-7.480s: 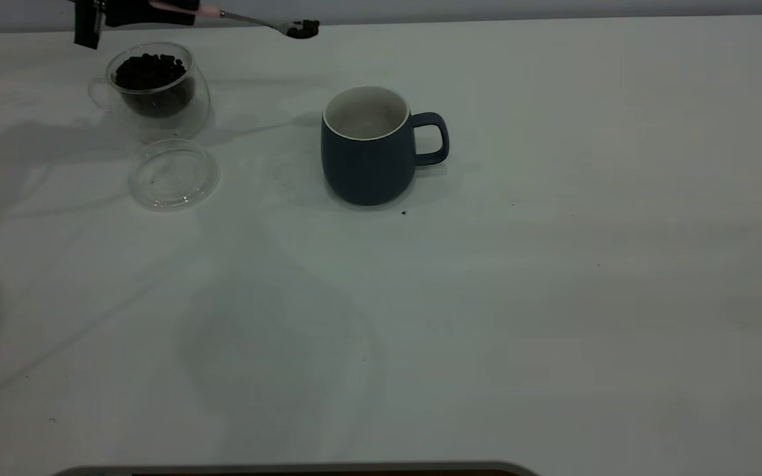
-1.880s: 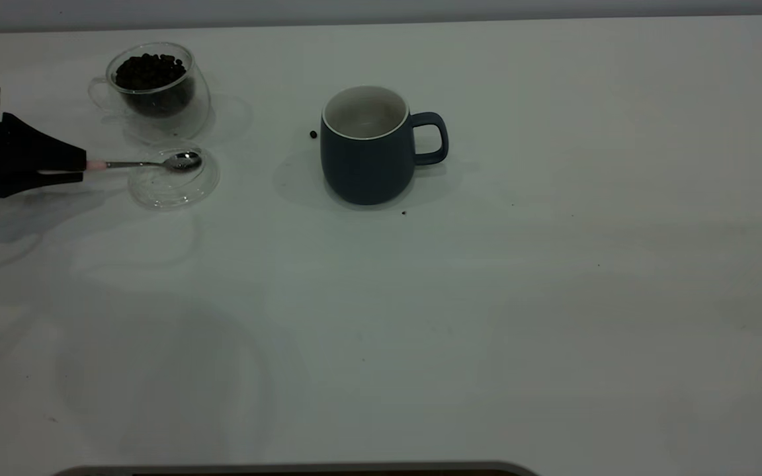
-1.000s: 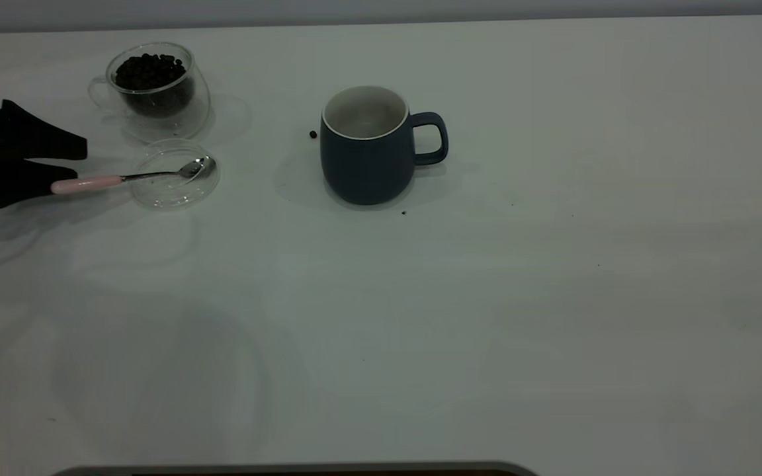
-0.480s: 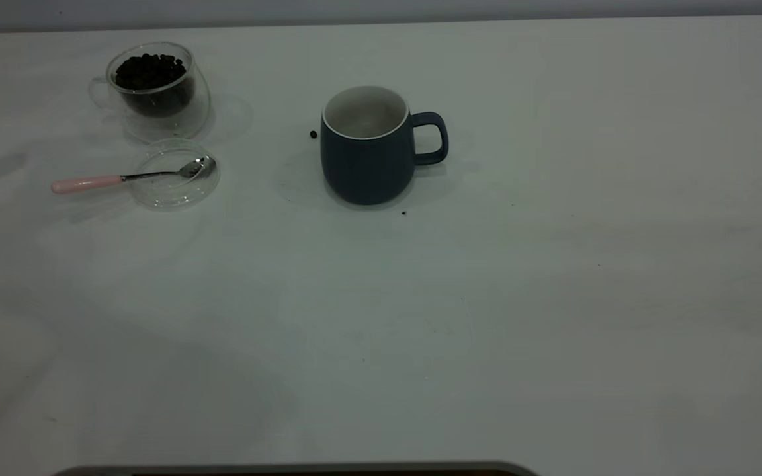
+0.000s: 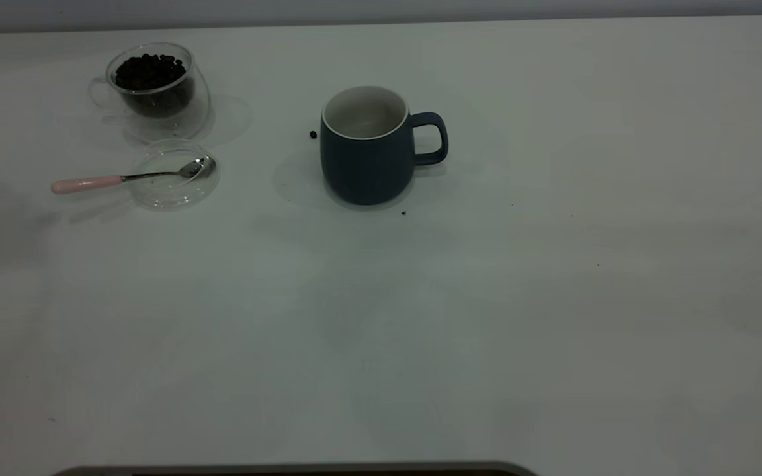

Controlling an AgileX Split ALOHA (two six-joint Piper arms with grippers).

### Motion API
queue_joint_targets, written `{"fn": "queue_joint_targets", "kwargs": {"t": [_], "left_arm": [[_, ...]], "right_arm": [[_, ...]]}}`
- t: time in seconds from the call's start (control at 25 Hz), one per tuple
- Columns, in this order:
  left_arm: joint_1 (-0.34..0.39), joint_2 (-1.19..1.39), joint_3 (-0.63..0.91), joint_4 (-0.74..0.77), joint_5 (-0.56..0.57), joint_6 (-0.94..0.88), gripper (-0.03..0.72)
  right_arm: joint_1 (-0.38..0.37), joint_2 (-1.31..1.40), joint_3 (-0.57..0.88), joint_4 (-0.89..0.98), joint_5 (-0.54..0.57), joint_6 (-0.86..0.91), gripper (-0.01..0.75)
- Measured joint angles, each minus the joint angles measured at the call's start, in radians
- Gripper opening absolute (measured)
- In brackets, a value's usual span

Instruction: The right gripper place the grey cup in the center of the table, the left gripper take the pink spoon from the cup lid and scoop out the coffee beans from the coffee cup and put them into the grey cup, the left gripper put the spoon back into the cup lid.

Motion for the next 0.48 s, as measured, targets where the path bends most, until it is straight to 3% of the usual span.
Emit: {"fn": "queue_joint_targets", "kwargs": {"t": [0.08,0.2,0.32,0.48], "left_arm": [[-0.113,-0.140,0.035,0.190,0.000,-0.101,0.466],[-0.223,-0.323,0.109,0.382,0.000,-0.223,0.466],[-0.287,-0.516,0.207,0.491,-0.004,-0.280,0.466],[-0.319,-0.803,0.426,0.579,-0.014,-0.341,0.466]], "right_arm": [[0.000,0.000,0.000,0.000,0.000,0.000,0.518],[0.000,0.000,0.000,0.000,0.000,0.000,0.518],[0.000,0.000,0.000,0.000,0.000,0.000,0.518],[0.000,0.000,0.000,0.000,0.000,0.000,0.518]]}}
